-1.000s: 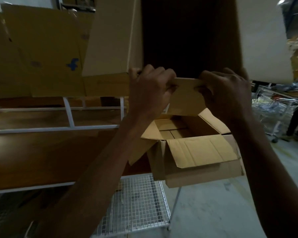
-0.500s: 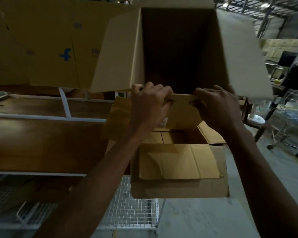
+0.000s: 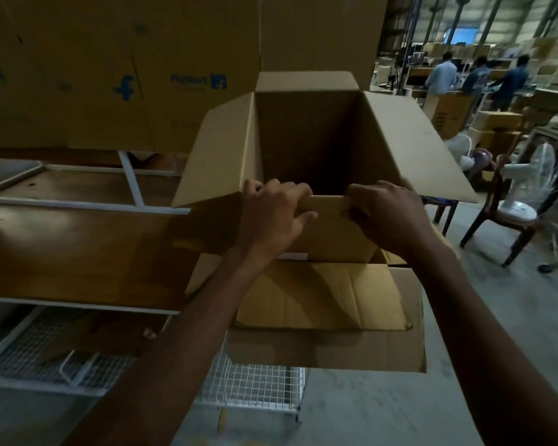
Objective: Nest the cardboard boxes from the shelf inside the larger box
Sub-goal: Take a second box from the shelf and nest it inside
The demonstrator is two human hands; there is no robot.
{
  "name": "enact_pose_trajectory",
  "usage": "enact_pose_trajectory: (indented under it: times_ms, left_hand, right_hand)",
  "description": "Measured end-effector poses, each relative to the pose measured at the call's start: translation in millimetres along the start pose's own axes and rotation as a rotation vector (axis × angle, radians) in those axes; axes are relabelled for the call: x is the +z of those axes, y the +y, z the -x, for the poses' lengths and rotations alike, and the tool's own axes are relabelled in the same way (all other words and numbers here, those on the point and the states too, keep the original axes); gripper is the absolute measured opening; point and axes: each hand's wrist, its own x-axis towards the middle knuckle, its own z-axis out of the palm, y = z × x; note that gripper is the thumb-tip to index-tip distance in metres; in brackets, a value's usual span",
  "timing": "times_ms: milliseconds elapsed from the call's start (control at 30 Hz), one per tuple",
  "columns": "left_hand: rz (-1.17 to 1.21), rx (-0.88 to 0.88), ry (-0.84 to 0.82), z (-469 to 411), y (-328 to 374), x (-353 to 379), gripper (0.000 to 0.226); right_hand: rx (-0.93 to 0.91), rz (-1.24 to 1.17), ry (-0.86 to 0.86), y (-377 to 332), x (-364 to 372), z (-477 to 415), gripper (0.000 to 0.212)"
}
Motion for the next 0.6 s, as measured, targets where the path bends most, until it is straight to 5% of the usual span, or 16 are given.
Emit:
enact_pose_trajectory:
  times_ms: [433,600]
  left_hand:
    - [0.104,-0.113,-0.291,-28.9,-20.5,39.3,0.035]
    - [0.173,-0.181,-0.558,-9.6,-31.9,65.1,0.032]
  right_hand:
    - [0.129,-0.14,-0.108,15.5,55.1,-22.2,0.037]
    - [0.161,-0.183,-0.394,13.7,86.0,-17.1,0.05]
